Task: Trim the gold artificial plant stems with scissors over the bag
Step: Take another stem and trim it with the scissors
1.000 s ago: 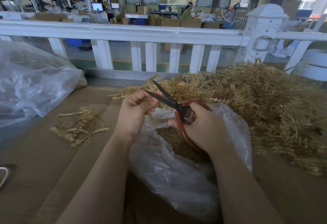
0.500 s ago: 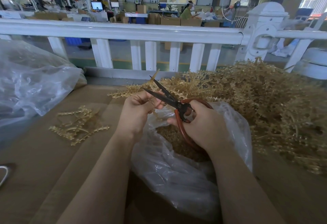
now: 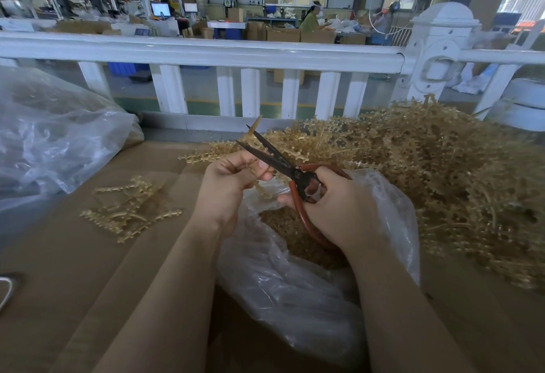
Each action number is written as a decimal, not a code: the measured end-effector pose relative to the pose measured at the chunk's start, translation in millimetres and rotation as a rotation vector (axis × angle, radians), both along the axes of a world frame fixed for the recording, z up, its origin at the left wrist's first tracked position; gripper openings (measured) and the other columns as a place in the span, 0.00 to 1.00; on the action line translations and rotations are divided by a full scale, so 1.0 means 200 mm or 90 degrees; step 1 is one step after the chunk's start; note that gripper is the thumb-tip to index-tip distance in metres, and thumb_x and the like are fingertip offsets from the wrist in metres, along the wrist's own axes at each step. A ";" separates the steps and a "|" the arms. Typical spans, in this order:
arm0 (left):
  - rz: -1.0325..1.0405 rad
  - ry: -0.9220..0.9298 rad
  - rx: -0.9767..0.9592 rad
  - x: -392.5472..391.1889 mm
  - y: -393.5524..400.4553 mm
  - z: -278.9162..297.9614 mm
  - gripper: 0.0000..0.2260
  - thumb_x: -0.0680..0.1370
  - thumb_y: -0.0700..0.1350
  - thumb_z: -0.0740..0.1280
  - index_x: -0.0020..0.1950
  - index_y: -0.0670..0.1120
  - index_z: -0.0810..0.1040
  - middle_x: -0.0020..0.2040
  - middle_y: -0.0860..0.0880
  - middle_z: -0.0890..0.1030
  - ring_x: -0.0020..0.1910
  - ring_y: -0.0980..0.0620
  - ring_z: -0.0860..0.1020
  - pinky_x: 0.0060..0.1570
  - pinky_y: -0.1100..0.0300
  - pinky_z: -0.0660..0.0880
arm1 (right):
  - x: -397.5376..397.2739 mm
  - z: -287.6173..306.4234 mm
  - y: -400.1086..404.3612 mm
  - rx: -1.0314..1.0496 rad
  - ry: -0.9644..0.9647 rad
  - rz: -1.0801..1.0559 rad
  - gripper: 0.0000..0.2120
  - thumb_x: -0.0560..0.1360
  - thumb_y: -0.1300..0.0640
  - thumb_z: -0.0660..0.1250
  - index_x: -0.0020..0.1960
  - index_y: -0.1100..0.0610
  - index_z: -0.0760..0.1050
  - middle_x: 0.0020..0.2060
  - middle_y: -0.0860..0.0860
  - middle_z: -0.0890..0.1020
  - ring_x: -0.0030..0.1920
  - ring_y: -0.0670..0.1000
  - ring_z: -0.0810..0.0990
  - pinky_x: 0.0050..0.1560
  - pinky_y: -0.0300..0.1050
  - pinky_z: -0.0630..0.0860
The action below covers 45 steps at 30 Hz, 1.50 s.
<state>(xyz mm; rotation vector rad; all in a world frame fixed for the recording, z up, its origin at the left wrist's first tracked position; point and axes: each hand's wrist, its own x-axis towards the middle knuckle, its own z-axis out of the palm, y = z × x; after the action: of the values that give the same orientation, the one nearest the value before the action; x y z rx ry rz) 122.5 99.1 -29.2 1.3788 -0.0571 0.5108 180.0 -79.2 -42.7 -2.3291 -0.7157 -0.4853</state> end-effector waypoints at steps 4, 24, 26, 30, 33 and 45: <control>-0.011 -0.006 -0.015 0.00 0.00 0.00 0.04 0.72 0.42 0.70 0.43 0.42 0.82 0.35 0.48 0.80 0.36 0.54 0.77 0.41 0.66 0.74 | 0.00 0.00 0.00 0.007 -0.024 -0.012 0.30 0.65 0.22 0.62 0.40 0.50 0.75 0.32 0.41 0.77 0.35 0.41 0.76 0.37 0.45 0.79; 0.038 -0.040 0.110 -0.01 -0.03 0.02 0.09 0.79 0.32 0.65 0.43 0.44 0.80 0.35 0.50 0.79 0.36 0.56 0.75 0.40 0.69 0.72 | -0.02 0.01 0.00 0.023 -0.079 -0.006 0.34 0.64 0.19 0.57 0.33 0.53 0.69 0.26 0.44 0.72 0.28 0.43 0.72 0.29 0.43 0.75; 0.034 -0.037 0.106 -0.01 -0.03 0.02 0.08 0.79 0.32 0.65 0.45 0.43 0.80 0.36 0.49 0.79 0.37 0.54 0.75 0.41 0.67 0.72 | -0.02 0.01 0.00 0.028 -0.085 -0.005 0.34 0.65 0.20 0.58 0.33 0.53 0.68 0.25 0.45 0.71 0.28 0.43 0.71 0.27 0.41 0.72; 0.037 -0.031 0.105 -0.01 -0.03 0.03 0.06 0.79 0.32 0.65 0.47 0.40 0.79 0.37 0.47 0.79 0.38 0.51 0.75 0.44 0.64 0.73 | -0.02 0.00 0.00 0.031 -0.076 0.002 0.34 0.64 0.21 0.58 0.33 0.54 0.69 0.25 0.46 0.73 0.28 0.45 0.73 0.29 0.43 0.74; 0.051 -0.024 0.128 -0.01 -0.03 0.03 0.07 0.79 0.31 0.64 0.48 0.41 0.79 0.39 0.39 0.78 0.39 0.48 0.74 0.45 0.62 0.74 | -0.03 0.01 0.00 0.028 -0.067 0.005 0.34 0.64 0.20 0.57 0.33 0.53 0.68 0.25 0.45 0.73 0.28 0.43 0.72 0.28 0.42 0.74; 0.058 -0.006 0.165 -0.01 -0.05 0.04 0.07 0.80 0.30 0.63 0.50 0.40 0.78 0.41 0.38 0.77 0.39 0.46 0.74 0.46 0.60 0.74 | -0.01 -0.01 0.00 0.034 -0.063 0.012 0.34 0.64 0.20 0.60 0.35 0.53 0.71 0.28 0.46 0.75 0.30 0.44 0.75 0.33 0.46 0.77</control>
<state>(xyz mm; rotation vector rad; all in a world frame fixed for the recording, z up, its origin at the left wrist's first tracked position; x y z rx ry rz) 119.7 89.5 -21.4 1.6371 -0.0707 0.6016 178.2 -78.7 -43.9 -2.2599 -0.7609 -0.6082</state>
